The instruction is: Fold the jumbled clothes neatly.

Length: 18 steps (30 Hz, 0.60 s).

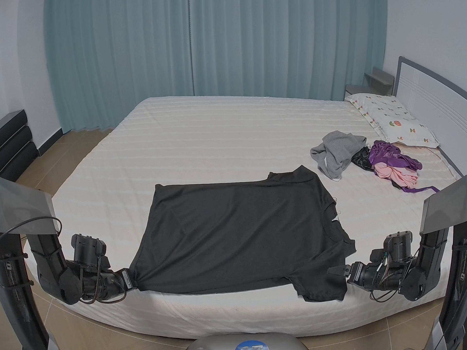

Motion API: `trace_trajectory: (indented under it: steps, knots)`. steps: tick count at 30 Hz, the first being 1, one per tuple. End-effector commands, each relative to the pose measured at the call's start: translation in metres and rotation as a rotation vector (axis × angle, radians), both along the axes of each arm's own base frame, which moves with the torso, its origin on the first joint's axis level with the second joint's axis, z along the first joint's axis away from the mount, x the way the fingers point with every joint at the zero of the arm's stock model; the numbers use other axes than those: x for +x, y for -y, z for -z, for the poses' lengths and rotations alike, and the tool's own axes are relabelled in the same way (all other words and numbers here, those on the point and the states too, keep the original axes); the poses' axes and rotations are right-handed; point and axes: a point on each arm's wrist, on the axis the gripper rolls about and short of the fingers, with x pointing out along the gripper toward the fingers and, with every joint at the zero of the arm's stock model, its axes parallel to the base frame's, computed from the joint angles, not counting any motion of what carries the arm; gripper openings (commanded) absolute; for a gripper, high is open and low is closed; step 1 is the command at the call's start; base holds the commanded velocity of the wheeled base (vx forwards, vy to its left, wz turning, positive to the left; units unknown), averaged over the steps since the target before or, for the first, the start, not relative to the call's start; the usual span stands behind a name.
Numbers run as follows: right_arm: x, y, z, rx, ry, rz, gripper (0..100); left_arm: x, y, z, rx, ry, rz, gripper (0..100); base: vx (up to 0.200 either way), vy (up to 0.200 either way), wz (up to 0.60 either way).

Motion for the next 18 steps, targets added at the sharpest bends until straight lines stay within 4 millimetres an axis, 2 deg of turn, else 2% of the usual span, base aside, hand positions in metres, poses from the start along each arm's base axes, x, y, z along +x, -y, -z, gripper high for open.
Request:
trace_trajectory:
  steps: [1, 18]
  knots:
    - [-0.0011, -0.0028, 0.0051, -0.003, -0.022, -0.009, 100, 0.0003, -0.0005, 0.0001, 0.000, 0.000, -0.003, 0, 0.000, 0.000, 0.00]
    - [0.0060, -0.0098, 0.0110, -0.018, -0.018, -0.017, 100, -0.0001, -0.0009, 0.0002, 0.000, -0.001, -0.004, 0, 0.000, 0.000, 0.00]
